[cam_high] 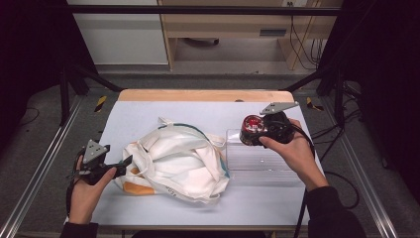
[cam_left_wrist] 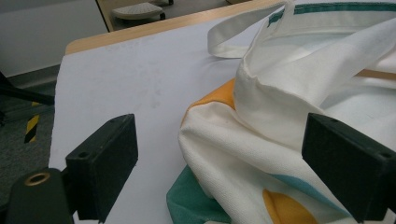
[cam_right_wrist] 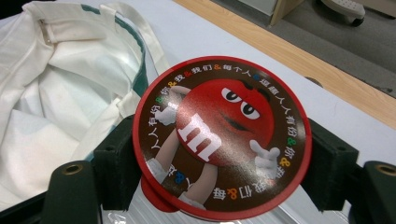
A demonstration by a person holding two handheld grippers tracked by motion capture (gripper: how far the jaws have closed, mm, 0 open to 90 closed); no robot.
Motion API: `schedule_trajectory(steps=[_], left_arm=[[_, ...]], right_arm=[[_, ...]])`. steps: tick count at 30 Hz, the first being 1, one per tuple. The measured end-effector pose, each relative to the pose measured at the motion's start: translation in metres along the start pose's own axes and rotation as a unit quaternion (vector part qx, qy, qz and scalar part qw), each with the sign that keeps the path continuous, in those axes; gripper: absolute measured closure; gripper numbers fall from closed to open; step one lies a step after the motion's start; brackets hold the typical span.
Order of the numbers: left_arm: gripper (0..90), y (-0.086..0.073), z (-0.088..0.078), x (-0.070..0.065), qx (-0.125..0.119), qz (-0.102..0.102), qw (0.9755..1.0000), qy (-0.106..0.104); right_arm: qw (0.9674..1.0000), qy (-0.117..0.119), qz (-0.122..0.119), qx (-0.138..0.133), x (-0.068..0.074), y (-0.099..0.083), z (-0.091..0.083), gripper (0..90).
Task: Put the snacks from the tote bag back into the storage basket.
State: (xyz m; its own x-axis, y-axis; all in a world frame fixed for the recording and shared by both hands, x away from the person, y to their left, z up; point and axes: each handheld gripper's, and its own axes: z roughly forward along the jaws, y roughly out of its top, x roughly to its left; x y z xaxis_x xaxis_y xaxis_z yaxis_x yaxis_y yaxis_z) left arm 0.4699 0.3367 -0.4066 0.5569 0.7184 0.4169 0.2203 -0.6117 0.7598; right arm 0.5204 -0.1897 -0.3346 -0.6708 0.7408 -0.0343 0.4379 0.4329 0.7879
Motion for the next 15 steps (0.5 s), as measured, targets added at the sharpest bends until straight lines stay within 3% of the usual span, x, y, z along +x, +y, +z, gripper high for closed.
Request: schedule_trajectory(steps=[4,9,15], left_arm=[[10.3,0.000,0.002,-0.002,0.002,-0.005,1.0000,0.000],[10.3,0.002,0.004,-0.002,0.003,0.011,0.9999,-0.004],[10.2,0.002,0.004,-0.003,0.005,0.013,0.9999,-0.004]], right_arm=[[1.0000,0.003,0.002,0.003,-0.003,0.000,0.004,25.9],[0.9999,0.008,-0.009,0.003,-0.001,0.002,0.009,25.9],[0.9998,0.010,-0.011,0.011,-0.004,-0.002,0.016,25.9]])
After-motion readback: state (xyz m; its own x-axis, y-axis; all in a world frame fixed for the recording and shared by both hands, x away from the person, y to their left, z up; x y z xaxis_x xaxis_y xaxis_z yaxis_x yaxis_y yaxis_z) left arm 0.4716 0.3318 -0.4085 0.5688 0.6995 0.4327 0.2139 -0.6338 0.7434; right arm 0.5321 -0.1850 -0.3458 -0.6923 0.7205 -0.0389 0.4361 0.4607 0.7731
